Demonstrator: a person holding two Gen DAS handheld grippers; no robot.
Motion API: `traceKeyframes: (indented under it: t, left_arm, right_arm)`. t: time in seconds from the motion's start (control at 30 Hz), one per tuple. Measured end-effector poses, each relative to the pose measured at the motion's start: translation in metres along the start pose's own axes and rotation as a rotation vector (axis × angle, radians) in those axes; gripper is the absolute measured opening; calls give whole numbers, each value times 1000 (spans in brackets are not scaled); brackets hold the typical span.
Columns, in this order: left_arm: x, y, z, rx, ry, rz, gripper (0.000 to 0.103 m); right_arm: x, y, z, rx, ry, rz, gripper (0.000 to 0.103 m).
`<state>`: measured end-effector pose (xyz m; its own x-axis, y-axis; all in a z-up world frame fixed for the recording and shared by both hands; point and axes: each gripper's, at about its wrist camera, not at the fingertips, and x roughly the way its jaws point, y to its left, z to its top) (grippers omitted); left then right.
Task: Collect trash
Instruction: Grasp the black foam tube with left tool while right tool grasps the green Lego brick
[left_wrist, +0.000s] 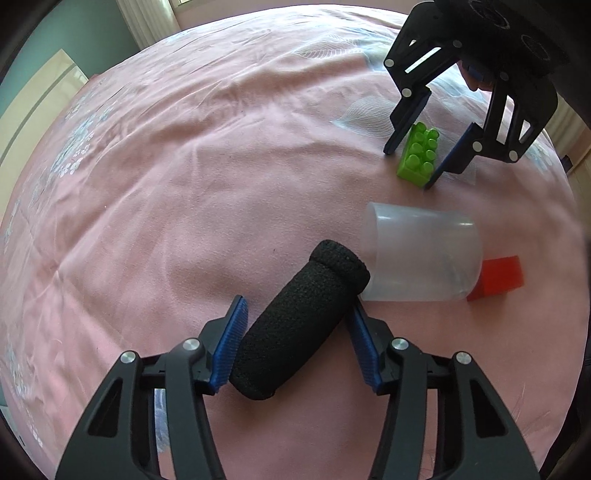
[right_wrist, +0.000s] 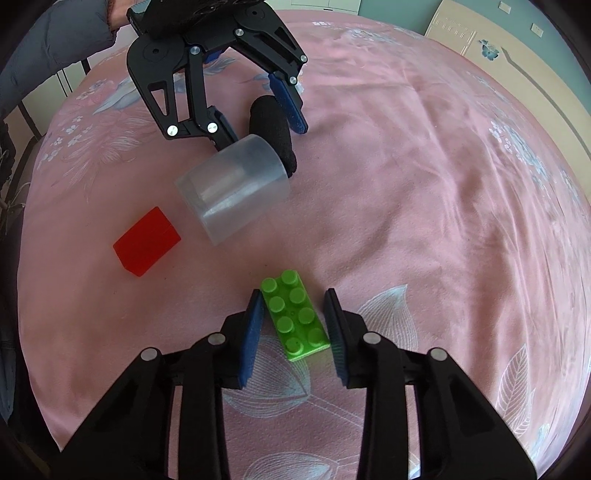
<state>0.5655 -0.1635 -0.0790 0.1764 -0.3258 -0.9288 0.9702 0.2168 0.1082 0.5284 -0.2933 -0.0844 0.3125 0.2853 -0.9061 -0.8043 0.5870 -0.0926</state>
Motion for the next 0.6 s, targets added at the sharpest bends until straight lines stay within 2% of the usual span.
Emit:
traceKeyframes:
  t: [0.1,0.2,0.6]
  left_arm:
    - [-2,-1,0,-8,5,13,56]
    - [-3,-2,0,-8,10,23,55]
    - [-21,-4,-10,-48,10,42,50]
  right_arm:
    - [-1,1,-1,6,8,-3,25]
    - [-1,2,0,8,18,-6,23]
    - [-9,1,-7,71,16,-16,22]
